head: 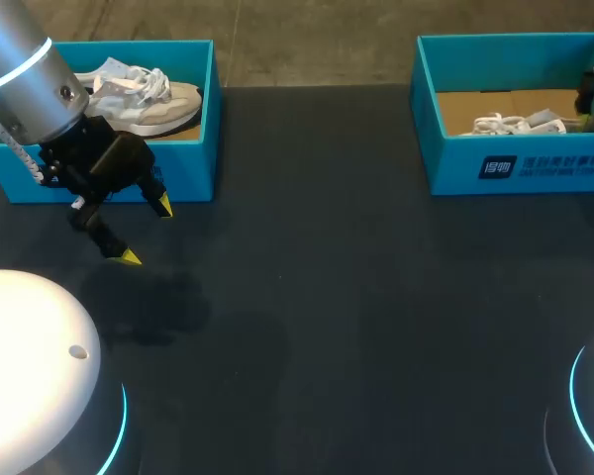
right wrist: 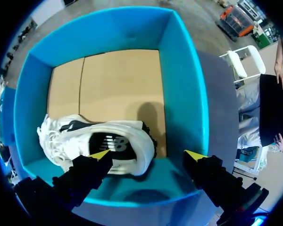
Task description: Take the shoe out of the shoebox, open the shoe tongue, remove and reinsert the insole, then place the shoe into the shoebox
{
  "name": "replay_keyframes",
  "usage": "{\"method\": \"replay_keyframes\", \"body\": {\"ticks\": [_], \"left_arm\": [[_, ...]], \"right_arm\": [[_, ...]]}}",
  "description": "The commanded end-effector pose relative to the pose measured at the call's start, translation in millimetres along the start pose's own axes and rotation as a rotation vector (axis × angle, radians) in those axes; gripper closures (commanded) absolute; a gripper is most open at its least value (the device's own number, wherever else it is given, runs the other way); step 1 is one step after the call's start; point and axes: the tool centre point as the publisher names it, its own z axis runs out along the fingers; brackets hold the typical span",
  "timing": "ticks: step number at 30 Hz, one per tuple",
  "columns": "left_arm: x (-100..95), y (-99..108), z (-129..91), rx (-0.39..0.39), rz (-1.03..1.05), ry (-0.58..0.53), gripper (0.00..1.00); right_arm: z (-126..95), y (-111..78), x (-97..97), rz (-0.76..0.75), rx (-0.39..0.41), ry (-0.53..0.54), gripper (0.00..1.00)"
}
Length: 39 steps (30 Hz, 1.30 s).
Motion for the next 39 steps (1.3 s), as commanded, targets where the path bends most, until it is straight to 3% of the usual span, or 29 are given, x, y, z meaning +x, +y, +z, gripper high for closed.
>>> {"method": "replay_keyframes", "body": {"ticks": [1,22,39], "left_arm": [[0.9,0,0,-0.003,0.000,0.000,0.00],[0.9,0,0,-0.003,0.000,0.000,0.00],[0.9,0,0,-0.003,0.000,0.000,0.00]], "right_arm": [[-25,-9.5,3.1,0.003,-0.003,0.008,0.00],[-112,-51.8,53.0,0.063,0.011,0.037,0.00],[-123,-72.5,70.3,0.093,0.027,0.061,0.00]]}}
